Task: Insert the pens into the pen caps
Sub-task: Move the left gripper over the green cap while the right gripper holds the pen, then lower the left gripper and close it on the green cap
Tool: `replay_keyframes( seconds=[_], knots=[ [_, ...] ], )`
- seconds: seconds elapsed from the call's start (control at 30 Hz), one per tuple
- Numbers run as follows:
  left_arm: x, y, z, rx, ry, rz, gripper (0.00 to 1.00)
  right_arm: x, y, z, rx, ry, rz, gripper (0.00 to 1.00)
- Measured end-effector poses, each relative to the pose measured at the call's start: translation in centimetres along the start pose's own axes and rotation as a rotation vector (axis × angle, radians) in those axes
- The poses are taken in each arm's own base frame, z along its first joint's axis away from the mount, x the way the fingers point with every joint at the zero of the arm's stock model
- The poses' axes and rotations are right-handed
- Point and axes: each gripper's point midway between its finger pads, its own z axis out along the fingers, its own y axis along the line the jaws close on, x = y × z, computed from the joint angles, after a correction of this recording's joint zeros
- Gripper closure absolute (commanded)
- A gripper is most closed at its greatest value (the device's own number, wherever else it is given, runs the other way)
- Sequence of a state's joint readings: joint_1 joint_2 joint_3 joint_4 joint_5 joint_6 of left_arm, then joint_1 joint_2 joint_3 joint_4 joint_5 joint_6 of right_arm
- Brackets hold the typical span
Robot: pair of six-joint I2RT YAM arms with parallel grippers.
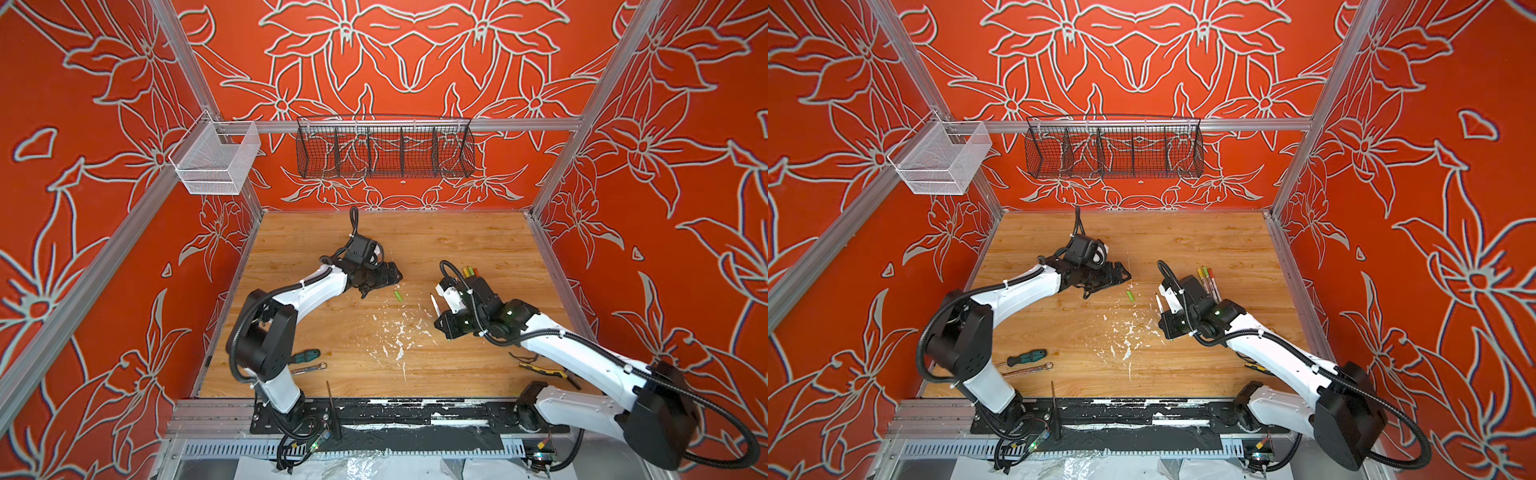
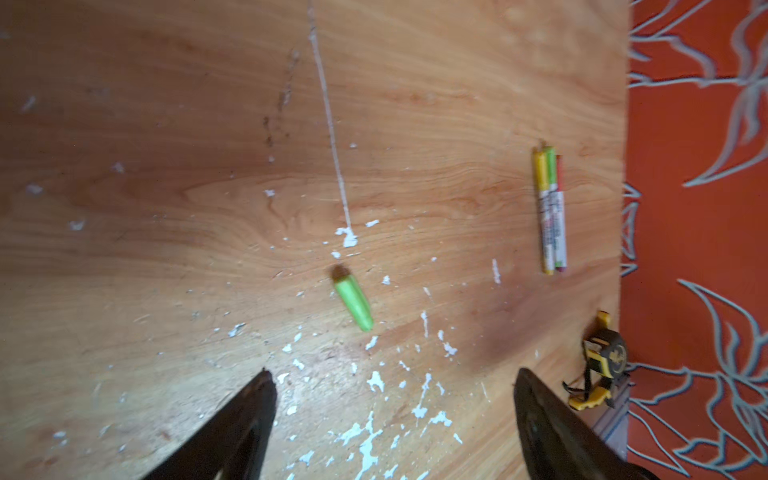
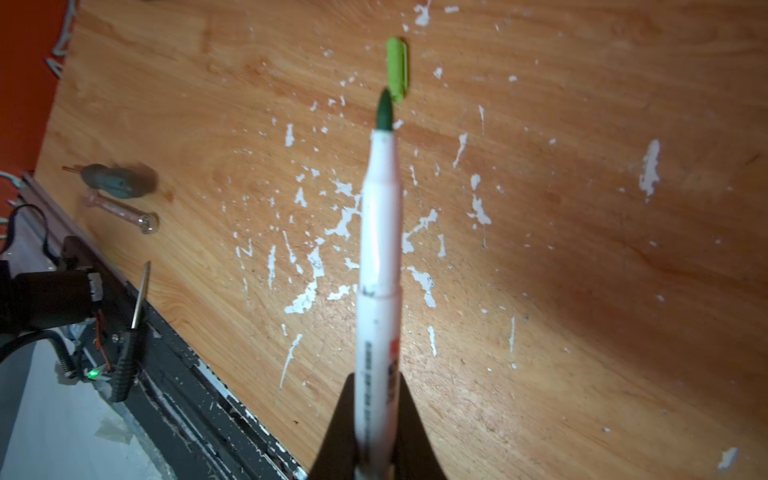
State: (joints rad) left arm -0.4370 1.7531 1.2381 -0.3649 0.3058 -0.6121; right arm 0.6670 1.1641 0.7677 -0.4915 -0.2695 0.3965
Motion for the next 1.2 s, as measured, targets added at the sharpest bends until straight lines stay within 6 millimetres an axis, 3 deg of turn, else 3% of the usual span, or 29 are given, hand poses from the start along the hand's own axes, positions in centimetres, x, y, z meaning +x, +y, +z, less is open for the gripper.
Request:
replay_keyframes(
  seconds=[0.07,0.2,0.27,0.37,0.63,0.87,1.2],
  knots=[
    [-0.5,0.4,1.6,-0.061,0.053,-0.032,0.17,0.2,-0.1,0.2,0.004,0.007,0.002,1.00],
    [-0.6,1.1,4.5,-0.161,0.145,-0.091,0.29,0.1,0.0,-0.2,-0.002,-0.007,-0.006,1.00],
    [0.1,1.7,5.8,-0.207,0.190,-0.124,0.37,0.2,0.0,-0.4,-0.005,-0.015,-0.011,1.00],
    [1.4,2.1,6.9,-0.266,0.239,-0.149,0.39,0.3,0.1,-0.8,-0.013,-0.029,-0.023,1.00],
    [1.9,0.7,8.0,-0.339,0.268,-0.147,0.47,0.6,0.5,-2.5,-0.045,-0.086,-0.060,1.00],
    [3.2,1.4,8.2,-0.394,0.286,-0.183,0.55,0.5,1.3,-3.9,-0.079,-0.130,-0.096,1.00],
    [3.3,2.0,8.2,-0.429,0.267,-0.237,0.73,1.6,1.7,-4.6,-0.122,-0.133,-0.111,1.00]
  ],
)
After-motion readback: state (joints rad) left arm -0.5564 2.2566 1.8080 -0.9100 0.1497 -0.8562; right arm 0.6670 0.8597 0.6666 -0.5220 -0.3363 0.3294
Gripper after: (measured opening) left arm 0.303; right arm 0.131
